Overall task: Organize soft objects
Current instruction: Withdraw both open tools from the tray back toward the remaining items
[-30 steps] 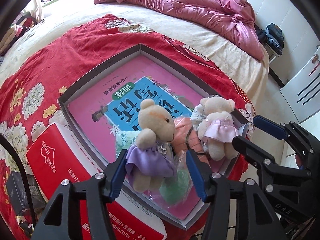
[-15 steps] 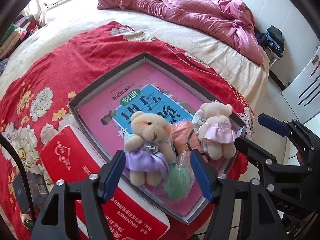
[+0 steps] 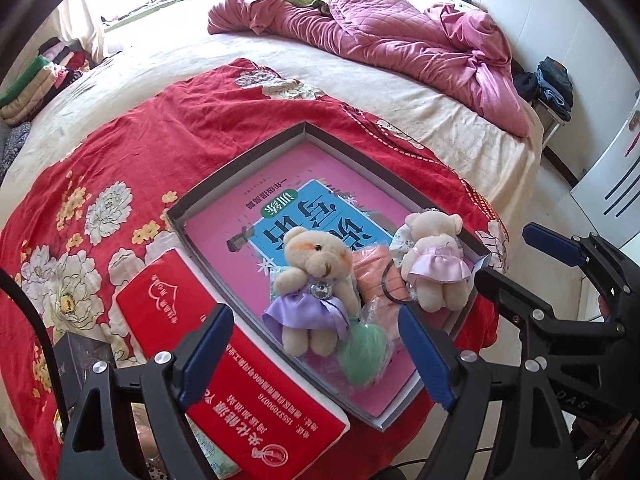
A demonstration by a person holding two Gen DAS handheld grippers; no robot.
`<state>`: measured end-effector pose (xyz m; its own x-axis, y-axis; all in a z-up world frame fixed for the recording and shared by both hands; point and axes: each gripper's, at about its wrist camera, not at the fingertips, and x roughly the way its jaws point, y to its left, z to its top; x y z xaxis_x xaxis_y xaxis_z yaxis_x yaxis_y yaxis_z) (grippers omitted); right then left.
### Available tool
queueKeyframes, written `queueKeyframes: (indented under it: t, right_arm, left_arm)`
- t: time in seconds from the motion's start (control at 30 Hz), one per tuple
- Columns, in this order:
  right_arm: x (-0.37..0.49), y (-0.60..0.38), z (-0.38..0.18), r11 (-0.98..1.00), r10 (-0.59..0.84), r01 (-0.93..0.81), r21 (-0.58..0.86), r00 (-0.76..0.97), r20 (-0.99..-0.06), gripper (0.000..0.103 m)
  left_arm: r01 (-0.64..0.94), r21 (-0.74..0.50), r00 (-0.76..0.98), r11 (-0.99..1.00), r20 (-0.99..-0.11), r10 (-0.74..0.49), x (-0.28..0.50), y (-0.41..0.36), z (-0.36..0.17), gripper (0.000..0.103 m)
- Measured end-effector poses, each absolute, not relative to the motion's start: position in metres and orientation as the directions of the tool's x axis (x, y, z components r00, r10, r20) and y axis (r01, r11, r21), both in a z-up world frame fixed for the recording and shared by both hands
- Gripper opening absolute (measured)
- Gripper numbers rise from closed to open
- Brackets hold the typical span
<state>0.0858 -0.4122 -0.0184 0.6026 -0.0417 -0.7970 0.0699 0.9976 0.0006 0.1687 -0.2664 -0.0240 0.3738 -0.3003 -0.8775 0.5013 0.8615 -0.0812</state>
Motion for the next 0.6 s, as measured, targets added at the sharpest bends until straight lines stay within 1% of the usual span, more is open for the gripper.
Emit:
queueKeyframes:
  t: [0.4, 0.6]
  right_arm:
    - [0.076, -0.404, -0.004, 0.997, -0.069, 0.075, -0.029, 0.621, -0.781, 0.075]
    - [0.07, -0.403, 0.005, 0.995, -0.086, 0.09, -0.037, 0.635, -0.768, 0.075]
  left_arm:
    - [0.474, -0.081, 0.407, 0.877, -0.863, -0.3, 0.158, -0.252, -0.008, 0.085]
    - [0.471, -0.05, 0.436, 0.88, -0.854, -0.282, 0.146, -0.245, 0.001, 0.085]
